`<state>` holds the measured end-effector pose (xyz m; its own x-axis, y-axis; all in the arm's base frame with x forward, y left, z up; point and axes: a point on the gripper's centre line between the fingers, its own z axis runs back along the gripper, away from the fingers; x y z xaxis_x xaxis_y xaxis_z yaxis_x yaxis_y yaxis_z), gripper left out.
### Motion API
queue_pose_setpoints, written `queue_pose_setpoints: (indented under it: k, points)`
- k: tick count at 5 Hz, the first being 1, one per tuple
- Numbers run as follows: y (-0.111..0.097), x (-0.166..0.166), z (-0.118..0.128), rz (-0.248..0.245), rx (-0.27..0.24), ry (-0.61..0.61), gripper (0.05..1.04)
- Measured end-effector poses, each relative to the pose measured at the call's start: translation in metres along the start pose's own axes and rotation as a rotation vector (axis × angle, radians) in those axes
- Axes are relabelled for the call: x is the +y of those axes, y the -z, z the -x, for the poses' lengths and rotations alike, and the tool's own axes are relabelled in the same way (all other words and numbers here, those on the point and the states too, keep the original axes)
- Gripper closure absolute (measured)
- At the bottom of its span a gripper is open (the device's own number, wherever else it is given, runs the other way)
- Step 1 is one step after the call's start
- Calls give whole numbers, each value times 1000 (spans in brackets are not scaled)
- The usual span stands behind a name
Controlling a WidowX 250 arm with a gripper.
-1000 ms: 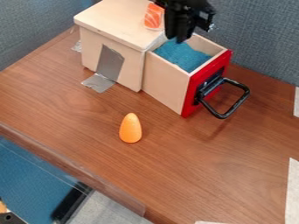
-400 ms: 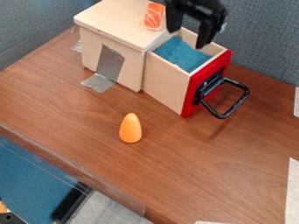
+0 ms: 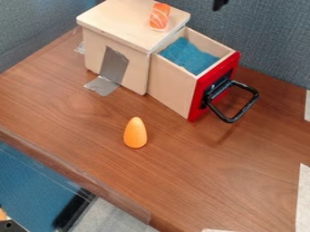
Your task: Removed the object from the drawer
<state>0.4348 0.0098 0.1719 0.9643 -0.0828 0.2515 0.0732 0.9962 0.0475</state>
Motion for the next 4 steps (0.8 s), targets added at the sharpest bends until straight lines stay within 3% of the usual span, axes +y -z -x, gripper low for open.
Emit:
queue_pose_setpoints:
  k: [2, 4]
  points:
    - [39, 54, -4, -114, 125, -102, 83]
    - [47, 79, 2, -150, 154, -145, 117]
